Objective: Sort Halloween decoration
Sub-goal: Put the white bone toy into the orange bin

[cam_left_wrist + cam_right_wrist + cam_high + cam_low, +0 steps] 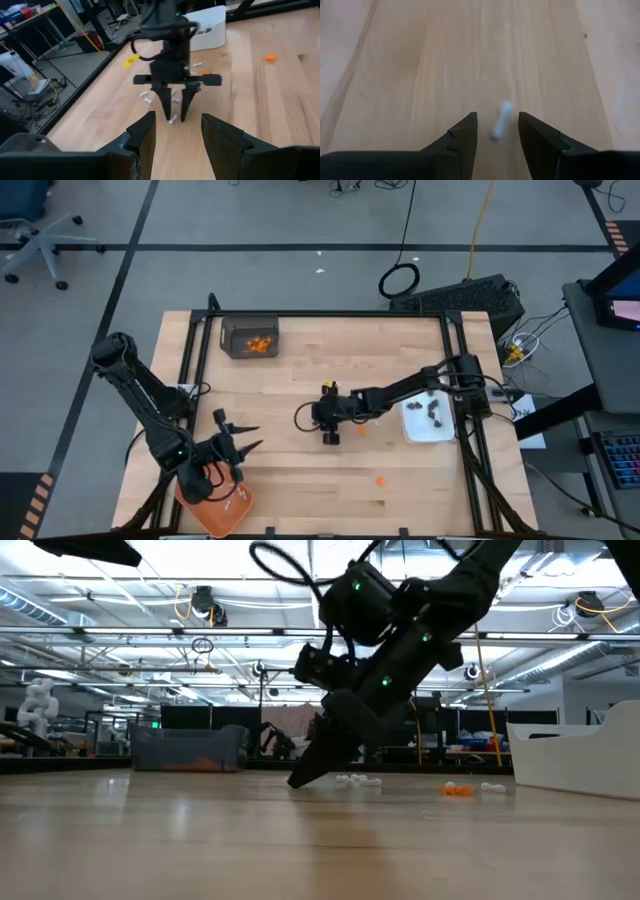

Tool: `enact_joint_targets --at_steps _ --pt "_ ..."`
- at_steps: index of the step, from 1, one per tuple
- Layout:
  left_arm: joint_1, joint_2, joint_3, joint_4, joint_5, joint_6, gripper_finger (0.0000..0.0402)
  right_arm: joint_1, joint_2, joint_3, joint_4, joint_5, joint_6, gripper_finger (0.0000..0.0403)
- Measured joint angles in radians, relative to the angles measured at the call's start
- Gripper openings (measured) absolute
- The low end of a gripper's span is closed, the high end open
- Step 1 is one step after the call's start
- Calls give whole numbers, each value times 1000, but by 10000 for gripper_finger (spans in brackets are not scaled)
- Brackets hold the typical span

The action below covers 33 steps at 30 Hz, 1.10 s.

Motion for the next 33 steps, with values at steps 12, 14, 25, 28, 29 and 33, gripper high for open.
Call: enact_joint_targets --at_steps 12,14,25,28,29,33 --pt "3 0 0 -24 36 1 157 -18 11 0 1 -9 45 118" --pt "3 0 0 -25 38 1 157 -18 14 0 11 -9 43 109" --pt "3 0 0 -24 49 -1 157 -22 61 2 64 -17 79 37" --pt "3 0 0 -24 49 0 157 -23 62 2 61 -17 76 9" --pt "3 0 0 -24 49 0 157 -23 63 2 61 -17 75 6" --pt "3 0 0 -24 49 0 157 -22 64 1 89 -21 67 5"
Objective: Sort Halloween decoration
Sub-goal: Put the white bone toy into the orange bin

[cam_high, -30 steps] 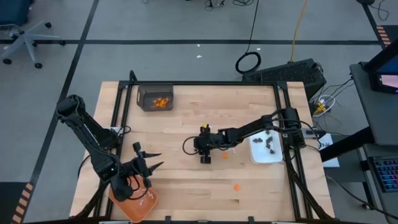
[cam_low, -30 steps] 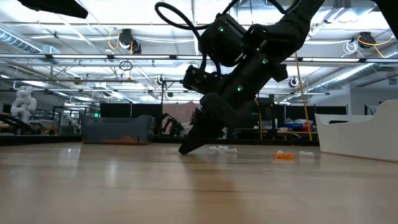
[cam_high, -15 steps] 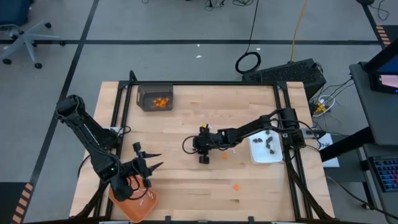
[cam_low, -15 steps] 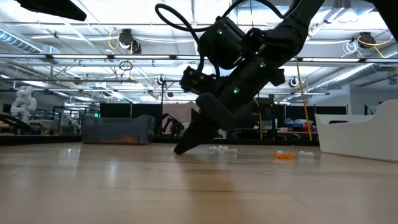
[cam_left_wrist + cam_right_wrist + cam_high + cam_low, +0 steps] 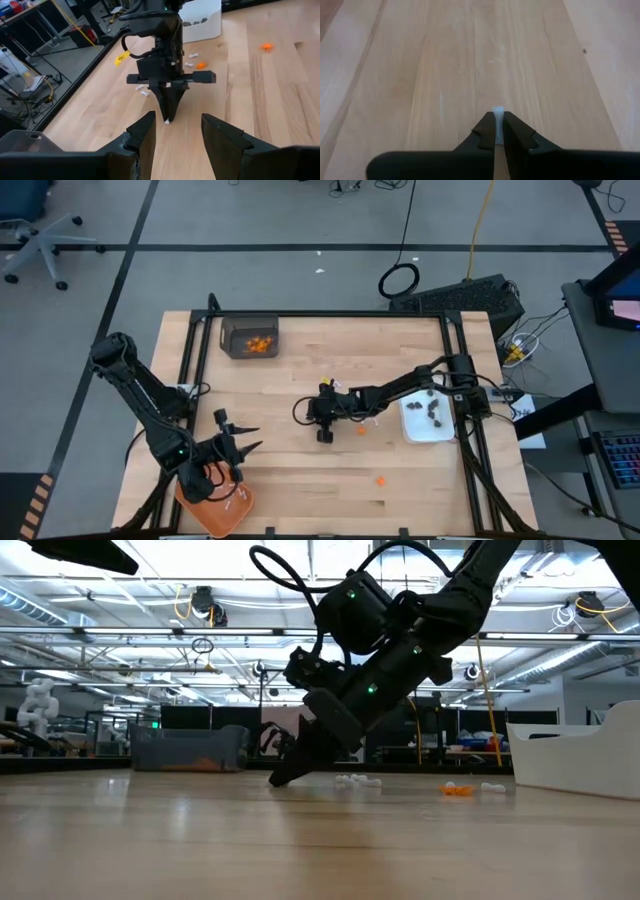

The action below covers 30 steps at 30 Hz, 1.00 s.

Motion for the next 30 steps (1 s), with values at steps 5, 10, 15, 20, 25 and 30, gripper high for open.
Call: enact_joint_targets --at_steps 5,10,15,20,25,30 --pt "0 0 0 0 0 0 157 18 -6 -3 95 -55 -17 2" --pt "0 0 0 7 0 -2 157 39 -14 -4 271 -137 12 0" --pt "1 0 0 9 -1 0 157 71 -14 -4 453 -187 55 0" --pt "0 1 0 73 -47 108 158 108 -15 -3 653 -191 97 0" --pt "1 13 0 327 -68 494 177 121 -16 -3 809 -187 188 0" --pt "17 57 0 531 -91 839 215 136 -16 -2 965 -186 235 0"
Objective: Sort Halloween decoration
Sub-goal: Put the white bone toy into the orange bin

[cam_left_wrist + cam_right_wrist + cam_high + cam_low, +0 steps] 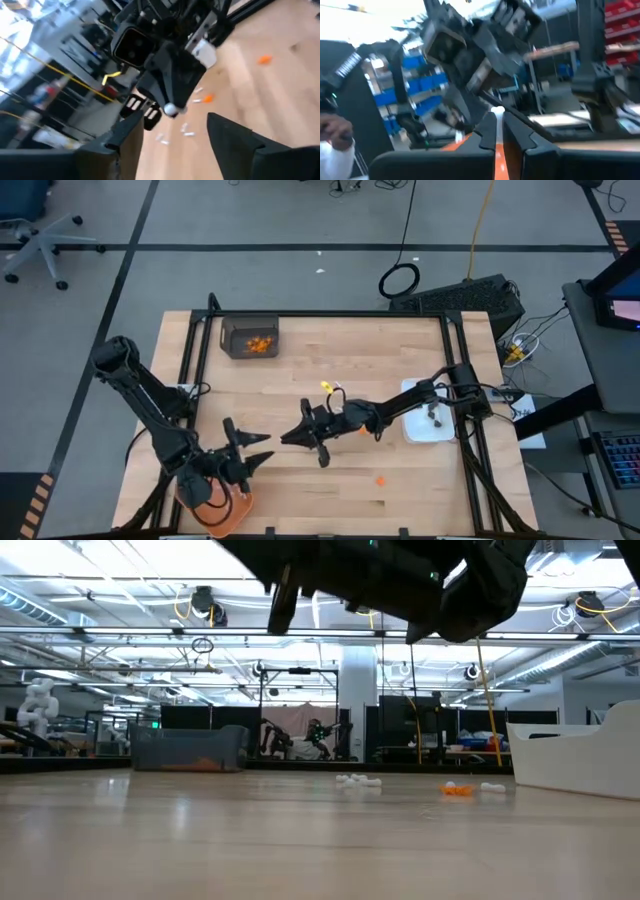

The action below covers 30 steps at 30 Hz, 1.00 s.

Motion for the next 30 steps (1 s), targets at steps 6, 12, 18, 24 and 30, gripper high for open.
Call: enact_joint_targets --at_steps 6,12,18,24,30 --pt "20 68 0 128 -95 238 246 14 -2 1 74 3 1 0" --pt "63 127 0 295 -93 425 246 17 -2 1 87 8 10 0" --pt "68 146 0 418 -91 596 246 19 -2 1 87 4 16 0" --pt "76 146 0 421 -35 652 246 19 -2 1 87 1 15 0" --pt "100 146 0 421 -13 677 243 19 -2 1 87 0 13 0"
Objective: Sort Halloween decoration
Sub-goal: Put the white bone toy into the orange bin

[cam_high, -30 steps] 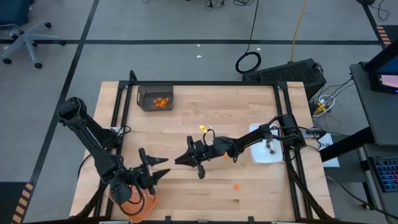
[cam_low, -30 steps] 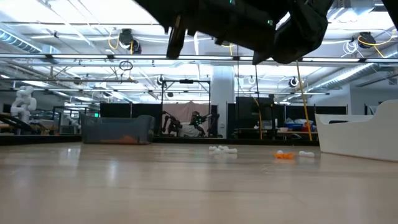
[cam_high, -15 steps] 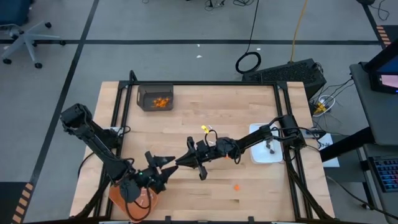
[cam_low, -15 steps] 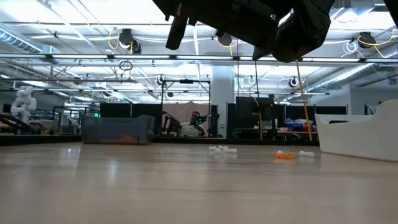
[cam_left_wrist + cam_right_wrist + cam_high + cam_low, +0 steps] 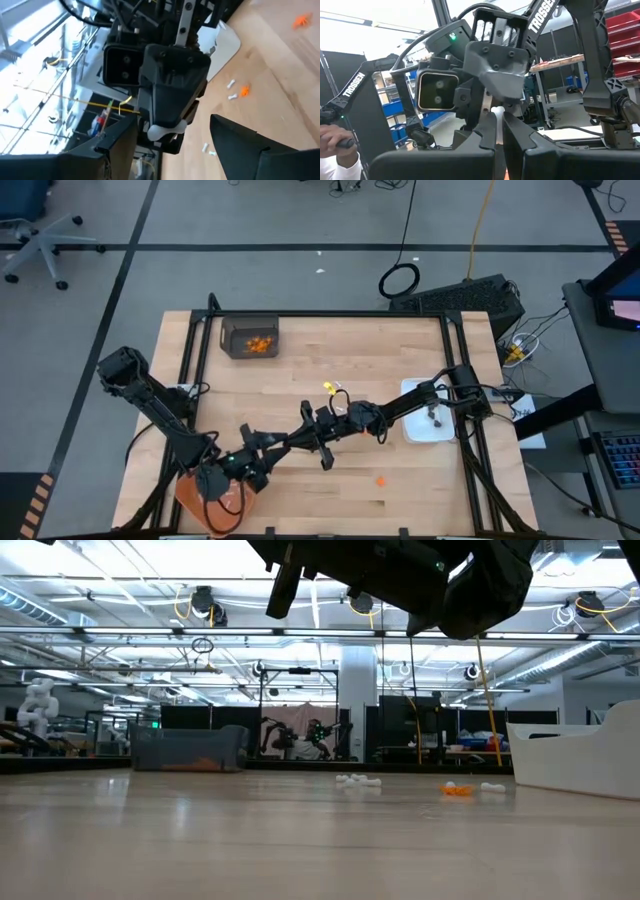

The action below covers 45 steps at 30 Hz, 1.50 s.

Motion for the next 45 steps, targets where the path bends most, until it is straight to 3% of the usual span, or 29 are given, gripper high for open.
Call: enact_joint_targets --at_steps 15,27,39,45 --pt "0 0 0 -1 62 80 123 5 -1 0 -31 -54 32 0" --pt "0 0 0 -2 106 81 82 7 -1 0 -46 -80 33 0" --pt "0 0 0 -2 110 82 76 6 -1 0 -52 -93 33 0" --pt "-2 0 0 1 120 81 74 6 -1 0 -54 -106 54 30"
